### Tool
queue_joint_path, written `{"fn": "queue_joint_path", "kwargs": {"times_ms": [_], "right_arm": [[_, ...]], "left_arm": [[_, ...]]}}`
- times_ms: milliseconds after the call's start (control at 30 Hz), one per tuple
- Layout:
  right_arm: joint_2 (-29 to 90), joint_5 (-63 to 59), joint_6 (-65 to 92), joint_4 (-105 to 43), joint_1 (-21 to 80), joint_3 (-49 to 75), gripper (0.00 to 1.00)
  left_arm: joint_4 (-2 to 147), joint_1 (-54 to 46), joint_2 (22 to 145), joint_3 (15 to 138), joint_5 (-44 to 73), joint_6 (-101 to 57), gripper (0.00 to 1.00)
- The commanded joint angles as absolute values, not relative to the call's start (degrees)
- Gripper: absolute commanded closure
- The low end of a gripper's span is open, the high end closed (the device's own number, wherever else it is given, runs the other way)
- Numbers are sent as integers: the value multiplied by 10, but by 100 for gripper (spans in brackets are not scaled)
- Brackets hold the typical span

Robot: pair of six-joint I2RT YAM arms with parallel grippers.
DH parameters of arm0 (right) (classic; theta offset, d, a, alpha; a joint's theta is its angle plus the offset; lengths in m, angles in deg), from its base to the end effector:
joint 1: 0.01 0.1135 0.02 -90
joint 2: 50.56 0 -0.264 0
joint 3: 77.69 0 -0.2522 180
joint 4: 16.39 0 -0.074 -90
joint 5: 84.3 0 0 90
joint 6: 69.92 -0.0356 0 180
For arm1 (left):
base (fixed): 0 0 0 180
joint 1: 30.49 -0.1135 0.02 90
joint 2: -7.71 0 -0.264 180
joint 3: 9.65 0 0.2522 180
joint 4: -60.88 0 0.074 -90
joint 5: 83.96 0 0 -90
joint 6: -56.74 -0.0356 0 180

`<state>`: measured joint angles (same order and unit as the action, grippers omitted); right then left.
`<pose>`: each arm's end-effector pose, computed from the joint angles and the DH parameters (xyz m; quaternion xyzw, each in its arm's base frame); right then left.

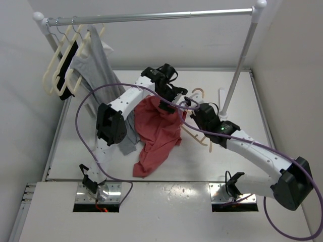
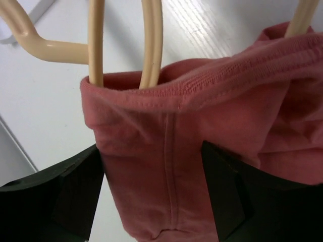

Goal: Place the t-shirt on the hanger
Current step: Place tshirt on hanger

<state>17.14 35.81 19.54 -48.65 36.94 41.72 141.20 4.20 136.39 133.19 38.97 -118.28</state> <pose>0.2114 0.1367 0.2601 -0.1672 0.8639 -0.0897 0.4665 0.3767 -0.2843 0.2863 0.8408 0.4206 -0.1668 0.2972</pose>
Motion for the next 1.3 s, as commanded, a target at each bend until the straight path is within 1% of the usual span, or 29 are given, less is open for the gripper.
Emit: {"fn": "queue_joint_path", "kwargs": {"times_ms": [0, 100, 167, 200, 267, 300, 333, 367, 533, 667, 733, 833, 867, 900, 933, 967, 1033, 1067, 1100, 1167, 1200, 1233, 1267], "right_arm": [[168, 368, 217, -406, 373, 391, 100], [173, 368, 224, -406, 373, 391, 100], [179, 368, 229, -401, 373, 385, 100], [179, 368, 229, -401, 373, 385, 100], [179, 374, 229, -395, 373, 391, 100], [179, 380, 229, -389, 373, 397, 100], [179, 380, 229, -381, 373, 397, 100], [179, 386, 229, -381, 373, 404, 100], [174, 391, 224, -360, 373, 422, 100], [167, 402, 218, -353, 373, 437, 100], [161, 402, 212, -346, 373, 444, 100], [155, 402, 212, -334, 373, 450, 100], [155, 402, 212, -334, 373, 450, 100], [155, 402, 212, -334, 373, 450, 100], [155, 402, 219, -334, 373, 450, 100], [155, 402, 219, -334, 373, 444, 100], [155, 402, 225, -329, 373, 443, 100], [155, 407, 231, -329, 373, 443, 100], [155, 407, 231, -329, 373, 443, 100], [155, 407, 231, -323, 373, 443, 100], [155, 407, 231, -323, 373, 443, 100], [155, 407, 231, -323, 373, 443, 100], [155, 407, 231, -323, 373, 443, 100]], "left_arm": [[1480, 52, 1372, 1326, 401, -1220, 21], [1433, 52, 1372, 1318, 408, -1168, 24], [1428, 52, 1378, 1318, 420, -1151, 33], [1428, 52, 1378, 1313, 420, -1151, 45], [1428, 52, 1378, 1308, 425, -1151, 58], [1435, 52, 1372, 1295, 425, -1151, 81], [1435, 52, 1364, 1289, 425, -1151, 93], [1428, 52, 1364, 1284, 425, -1135, 100], [1411, 33, 1344, 1278, 462, -1090, 100], [1344, 22, 1306, 1249, 440, -991, 100], [1329, 22, 1280, 1216, 426, -991, 100], [1329, 22, 1267, 1194, 438, -1009, 100], [1362, 22, 1267, 1194, 444, -1029, 95], [1376, 22, 1273, 1194, 444, -1056, 82], [1384, 22, 1279, 1194, 451, -1056, 67], [1400, 28, 1297, 1207, 460, -1056, 46], [1424, 28, 1325, 1235, 472, -1045, 44], [1435, 33, 1354, 1262, 472, -1023, 39], [1435, 33, 1367, 1274, 472, -1016, 38], [1443, 33, 1385, 1282, 472, -1016, 38], [1443, 33, 1390, 1282, 472, -1016, 40], [1443, 33, 1390, 1282, 472, -1025, 48], [1443, 33, 1390, 1282, 472, -1025, 78]]}}
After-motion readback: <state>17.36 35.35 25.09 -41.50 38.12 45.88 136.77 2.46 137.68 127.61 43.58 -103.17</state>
